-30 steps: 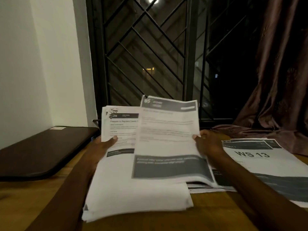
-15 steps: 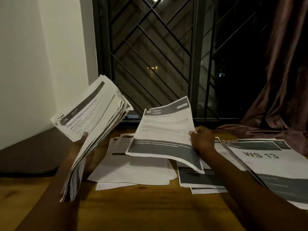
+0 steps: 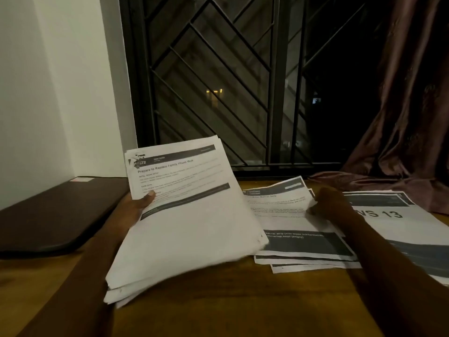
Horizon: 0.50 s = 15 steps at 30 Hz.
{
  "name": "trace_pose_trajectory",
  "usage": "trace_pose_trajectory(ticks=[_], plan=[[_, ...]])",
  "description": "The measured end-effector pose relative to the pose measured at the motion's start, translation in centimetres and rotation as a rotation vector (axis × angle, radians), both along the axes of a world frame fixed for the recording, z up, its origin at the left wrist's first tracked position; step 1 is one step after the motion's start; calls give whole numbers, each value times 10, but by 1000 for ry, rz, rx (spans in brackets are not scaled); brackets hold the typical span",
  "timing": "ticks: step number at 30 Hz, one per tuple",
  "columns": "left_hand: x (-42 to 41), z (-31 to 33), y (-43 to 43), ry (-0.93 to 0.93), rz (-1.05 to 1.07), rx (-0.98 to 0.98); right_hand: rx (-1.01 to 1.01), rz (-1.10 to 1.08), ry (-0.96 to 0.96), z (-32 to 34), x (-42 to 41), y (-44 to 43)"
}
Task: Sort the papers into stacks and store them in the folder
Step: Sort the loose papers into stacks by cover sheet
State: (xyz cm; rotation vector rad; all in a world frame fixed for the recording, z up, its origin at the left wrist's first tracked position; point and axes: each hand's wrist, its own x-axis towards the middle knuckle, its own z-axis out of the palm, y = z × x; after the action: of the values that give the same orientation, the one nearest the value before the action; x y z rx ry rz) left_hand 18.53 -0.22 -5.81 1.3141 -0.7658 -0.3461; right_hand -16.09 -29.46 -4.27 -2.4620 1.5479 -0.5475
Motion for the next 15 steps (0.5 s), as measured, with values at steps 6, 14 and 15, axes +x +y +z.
trace_pose_trajectory(ticks=[6,14,15], plan=[[-12,-2,-16,-29,-60,30,255,314,-590,30,32,74],[-40,1,-13,116,-181,-4,456,402,-645,20,70,121],[-44,2,-11,153,-210,-4,455,379,-662,20,69,119]])
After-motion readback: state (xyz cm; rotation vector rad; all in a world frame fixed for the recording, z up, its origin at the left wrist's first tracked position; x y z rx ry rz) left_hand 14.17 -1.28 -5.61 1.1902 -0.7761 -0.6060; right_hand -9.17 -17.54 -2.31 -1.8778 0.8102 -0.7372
